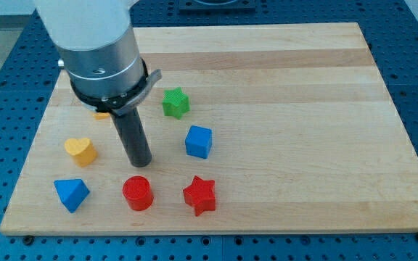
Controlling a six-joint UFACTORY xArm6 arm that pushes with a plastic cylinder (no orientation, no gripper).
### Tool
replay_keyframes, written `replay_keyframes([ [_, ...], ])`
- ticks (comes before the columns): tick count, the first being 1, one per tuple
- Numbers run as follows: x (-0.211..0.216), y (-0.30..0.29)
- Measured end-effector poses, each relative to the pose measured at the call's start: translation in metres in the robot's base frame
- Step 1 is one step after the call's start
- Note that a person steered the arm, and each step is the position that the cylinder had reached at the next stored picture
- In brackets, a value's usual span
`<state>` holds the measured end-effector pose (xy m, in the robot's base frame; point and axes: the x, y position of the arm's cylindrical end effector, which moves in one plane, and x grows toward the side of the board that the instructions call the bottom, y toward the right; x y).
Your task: Slightly move the cube up
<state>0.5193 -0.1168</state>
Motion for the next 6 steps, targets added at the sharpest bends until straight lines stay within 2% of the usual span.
replay_keyframes([
  [1, 0.000, 0.003],
  [3, 0.008, 0.050],
  [4, 0.008, 0.050],
  [5, 0.000, 0.054],
  [6, -0.006, 0.084],
])
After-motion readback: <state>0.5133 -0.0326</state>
